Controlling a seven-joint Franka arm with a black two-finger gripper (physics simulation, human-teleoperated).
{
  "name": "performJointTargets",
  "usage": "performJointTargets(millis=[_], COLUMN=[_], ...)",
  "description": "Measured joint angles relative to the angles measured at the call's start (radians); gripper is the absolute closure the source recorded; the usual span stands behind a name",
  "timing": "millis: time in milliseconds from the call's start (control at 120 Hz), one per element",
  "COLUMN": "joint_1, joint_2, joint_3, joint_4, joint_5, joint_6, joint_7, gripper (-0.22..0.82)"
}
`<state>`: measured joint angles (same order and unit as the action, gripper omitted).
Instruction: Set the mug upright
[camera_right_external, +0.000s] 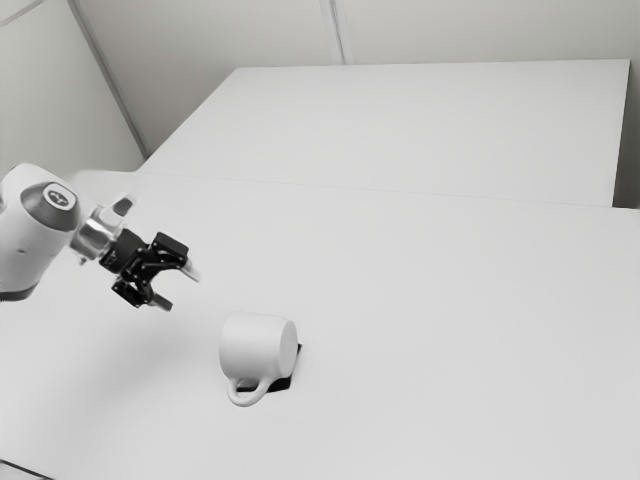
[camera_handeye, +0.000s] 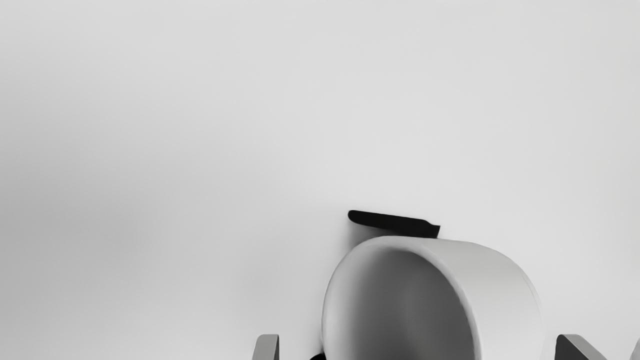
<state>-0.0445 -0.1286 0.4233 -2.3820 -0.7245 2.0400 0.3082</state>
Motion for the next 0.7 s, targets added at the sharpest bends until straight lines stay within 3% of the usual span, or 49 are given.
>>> performJointTargets(millis=[175,367,700], joint_1=[0.023,0.019,0.0], joint_2=[0.039,0.142,0.149], joint_3=[0.114,0.125,0.141], joint_4=[-0.078,-0.095,-0.149], joint_5=[-0.26,-0.424,-0.515], joint_6=[-0.029,-0.108,-0.27], joint_7=[0.183,0.365,0.576], gripper=[0.0,0.0,0.0])
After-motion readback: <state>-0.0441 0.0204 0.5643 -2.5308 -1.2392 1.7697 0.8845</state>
